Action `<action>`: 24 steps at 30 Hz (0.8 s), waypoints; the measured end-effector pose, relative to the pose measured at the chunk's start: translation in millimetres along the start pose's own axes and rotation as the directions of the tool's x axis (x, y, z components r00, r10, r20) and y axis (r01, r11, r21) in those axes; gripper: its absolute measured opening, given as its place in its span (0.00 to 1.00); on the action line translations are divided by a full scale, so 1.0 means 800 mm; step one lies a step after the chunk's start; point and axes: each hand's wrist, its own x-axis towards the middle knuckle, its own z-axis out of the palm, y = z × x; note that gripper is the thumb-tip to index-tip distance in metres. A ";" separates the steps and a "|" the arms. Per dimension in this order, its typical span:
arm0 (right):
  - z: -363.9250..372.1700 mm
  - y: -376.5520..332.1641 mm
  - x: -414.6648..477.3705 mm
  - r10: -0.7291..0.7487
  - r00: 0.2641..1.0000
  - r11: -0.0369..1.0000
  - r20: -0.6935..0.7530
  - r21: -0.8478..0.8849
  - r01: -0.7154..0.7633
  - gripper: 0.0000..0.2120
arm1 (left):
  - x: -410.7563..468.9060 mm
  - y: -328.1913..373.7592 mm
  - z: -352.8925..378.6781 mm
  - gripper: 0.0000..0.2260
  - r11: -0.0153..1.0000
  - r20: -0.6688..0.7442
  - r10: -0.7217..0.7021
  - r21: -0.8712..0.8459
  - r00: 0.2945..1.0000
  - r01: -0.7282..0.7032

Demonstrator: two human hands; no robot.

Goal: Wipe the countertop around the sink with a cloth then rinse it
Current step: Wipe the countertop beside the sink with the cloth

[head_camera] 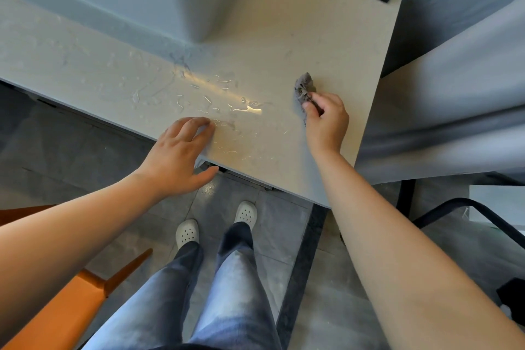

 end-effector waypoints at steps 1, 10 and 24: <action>0.005 -0.002 -0.005 -0.009 1.000 1.000 0.002 0.008 0.009 0.12 | 0.000 0.000 0.001 0.36 1.000 0.000 0.001 -0.002 1.000 -0.001; 0.026 -0.018 -0.087 -0.146 0.984 0.989 0.098 0.037 0.143 0.11 | -0.005 -0.001 -0.001 0.37 0.999 0.013 -0.007 -0.037 1.000 0.007; -0.010 -0.053 -0.115 -0.034 0.966 0.983 0.255 0.185 -0.015 0.06 | -0.036 -0.040 -0.020 0.38 0.993 -0.009 -0.121 -0.010 0.993 0.121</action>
